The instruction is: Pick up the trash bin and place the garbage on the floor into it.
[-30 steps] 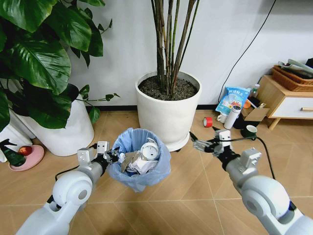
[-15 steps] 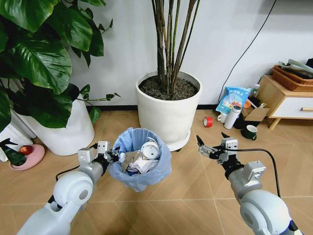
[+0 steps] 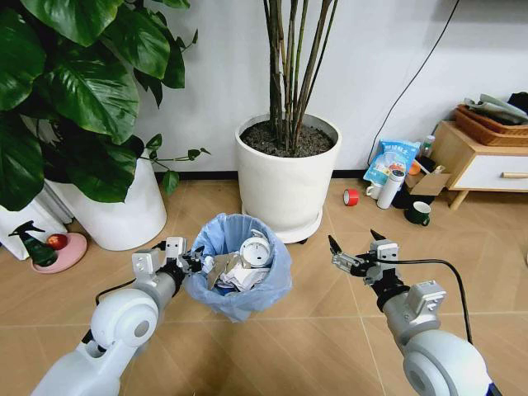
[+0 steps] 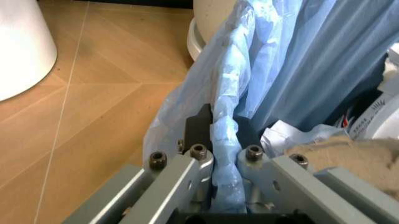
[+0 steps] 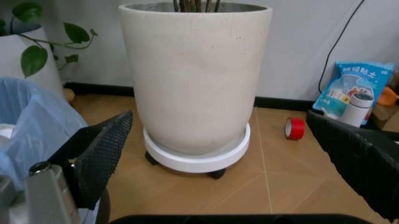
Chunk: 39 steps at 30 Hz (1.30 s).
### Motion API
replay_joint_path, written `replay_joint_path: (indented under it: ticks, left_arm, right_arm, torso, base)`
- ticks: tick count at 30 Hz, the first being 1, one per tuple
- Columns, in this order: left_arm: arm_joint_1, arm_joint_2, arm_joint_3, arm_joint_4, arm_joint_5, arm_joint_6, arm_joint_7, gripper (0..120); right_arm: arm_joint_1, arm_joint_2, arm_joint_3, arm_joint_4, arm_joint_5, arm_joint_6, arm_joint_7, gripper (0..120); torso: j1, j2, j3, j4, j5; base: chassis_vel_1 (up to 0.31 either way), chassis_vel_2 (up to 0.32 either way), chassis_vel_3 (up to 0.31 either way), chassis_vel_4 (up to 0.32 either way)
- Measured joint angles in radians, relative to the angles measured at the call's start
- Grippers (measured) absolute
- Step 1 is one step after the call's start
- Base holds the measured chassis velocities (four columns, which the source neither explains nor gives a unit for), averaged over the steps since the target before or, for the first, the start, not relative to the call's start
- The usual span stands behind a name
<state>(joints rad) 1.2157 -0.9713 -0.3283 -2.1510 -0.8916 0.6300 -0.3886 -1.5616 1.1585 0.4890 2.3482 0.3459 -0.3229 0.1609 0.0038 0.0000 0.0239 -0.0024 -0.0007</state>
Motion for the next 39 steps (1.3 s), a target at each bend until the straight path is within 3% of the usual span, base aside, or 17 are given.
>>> replay_joint_path:
  ticks: [14, 39]
  left_arm:
    - [0.009, 0.005, -0.005, -0.013, -0.002, -0.004, -0.003, 0]
    - [0.013, 0.007, -0.014, -0.015, -0.012, -0.009, -0.006, 0]
  right_arm:
    - [-0.023, 0.027, -0.019, 0.005, -0.047, 0.014, -0.003, 100]
    - [-0.047, 0.008, -0.016, 0.017, -0.063, 0.025, -0.004, 100]
  torso:
    - [0.0, 0.0, 0.0, 0.0001, -0.0001]
    - [0.0, 0.0, 0.0, 0.0002, 0.0]
  base:
    - [0.169, -0.08, -0.166, 0.08]
    - [0.197, -0.077, -0.184, 0.072]
